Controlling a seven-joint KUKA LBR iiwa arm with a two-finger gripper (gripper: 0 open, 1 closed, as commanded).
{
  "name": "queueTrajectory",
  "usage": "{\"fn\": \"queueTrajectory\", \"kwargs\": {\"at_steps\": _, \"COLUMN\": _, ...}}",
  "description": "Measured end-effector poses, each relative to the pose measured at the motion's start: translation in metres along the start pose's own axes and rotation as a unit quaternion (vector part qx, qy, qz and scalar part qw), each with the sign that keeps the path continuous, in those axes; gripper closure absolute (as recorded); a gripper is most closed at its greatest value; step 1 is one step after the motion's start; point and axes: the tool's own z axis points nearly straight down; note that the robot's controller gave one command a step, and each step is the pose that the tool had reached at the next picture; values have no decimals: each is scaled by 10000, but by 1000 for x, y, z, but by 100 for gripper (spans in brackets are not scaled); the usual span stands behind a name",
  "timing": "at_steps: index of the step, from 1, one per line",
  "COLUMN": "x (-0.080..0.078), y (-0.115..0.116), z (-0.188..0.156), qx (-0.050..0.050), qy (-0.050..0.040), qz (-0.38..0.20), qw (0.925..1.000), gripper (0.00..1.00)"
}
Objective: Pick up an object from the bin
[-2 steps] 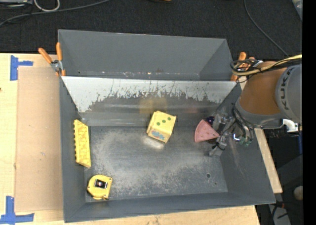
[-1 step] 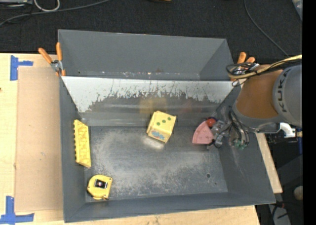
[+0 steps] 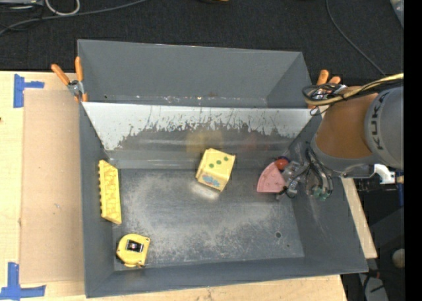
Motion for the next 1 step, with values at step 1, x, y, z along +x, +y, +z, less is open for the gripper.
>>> {"fn": "queueTrajectory", "kwargs": {"at_steps": 1, "x": 0, "y": 0, "z": -49, "qx": -4, "qy": 20, "qz": -11, "qw": 10000, "gripper": 100}}
